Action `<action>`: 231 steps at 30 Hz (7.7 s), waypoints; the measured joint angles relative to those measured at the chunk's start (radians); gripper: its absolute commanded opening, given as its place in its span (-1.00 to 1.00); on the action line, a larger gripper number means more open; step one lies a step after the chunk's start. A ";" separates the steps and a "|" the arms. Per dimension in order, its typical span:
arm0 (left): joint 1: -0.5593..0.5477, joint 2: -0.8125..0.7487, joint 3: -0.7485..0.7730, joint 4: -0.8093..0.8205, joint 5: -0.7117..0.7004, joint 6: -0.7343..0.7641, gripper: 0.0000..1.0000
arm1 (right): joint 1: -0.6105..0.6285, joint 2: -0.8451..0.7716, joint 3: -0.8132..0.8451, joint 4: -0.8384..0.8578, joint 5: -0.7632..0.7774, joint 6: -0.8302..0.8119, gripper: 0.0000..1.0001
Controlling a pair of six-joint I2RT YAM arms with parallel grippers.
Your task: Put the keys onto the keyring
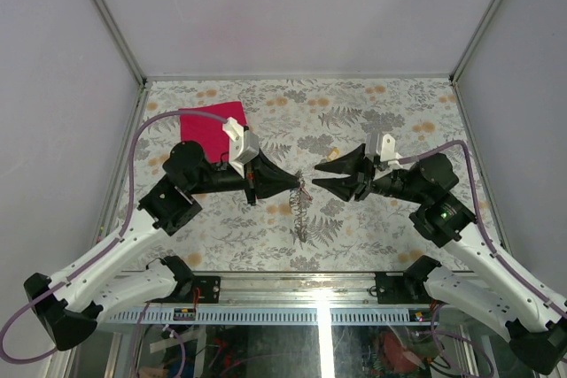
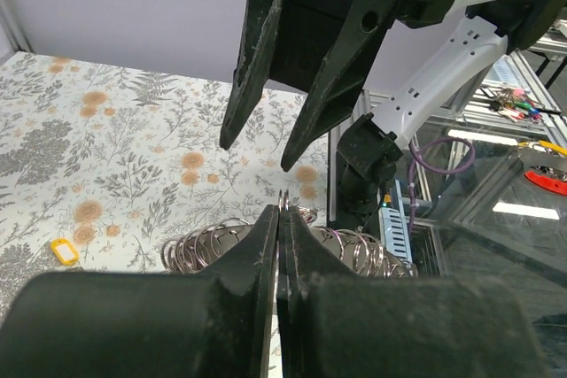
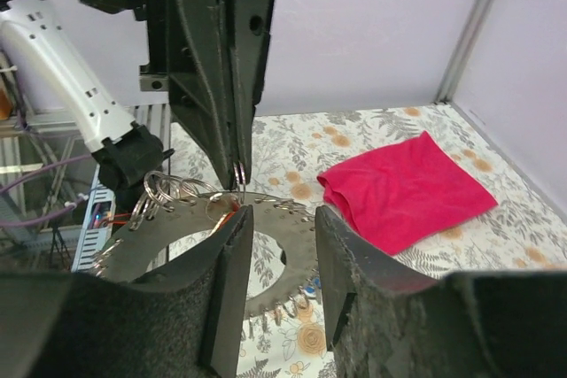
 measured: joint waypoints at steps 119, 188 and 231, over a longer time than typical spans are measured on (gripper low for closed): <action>0.000 0.006 0.032 -0.012 0.000 0.034 -0.37 | 0.034 0.161 0.203 -0.226 -0.159 -0.085 -1.00; 0.000 0.084 0.051 -0.115 0.099 0.151 -0.25 | 0.264 0.568 0.945 -1.345 0.249 -0.316 -1.00; 0.000 0.109 0.097 -0.150 0.031 0.104 -1.00 | 0.265 0.452 0.885 -1.131 0.332 -0.256 -0.21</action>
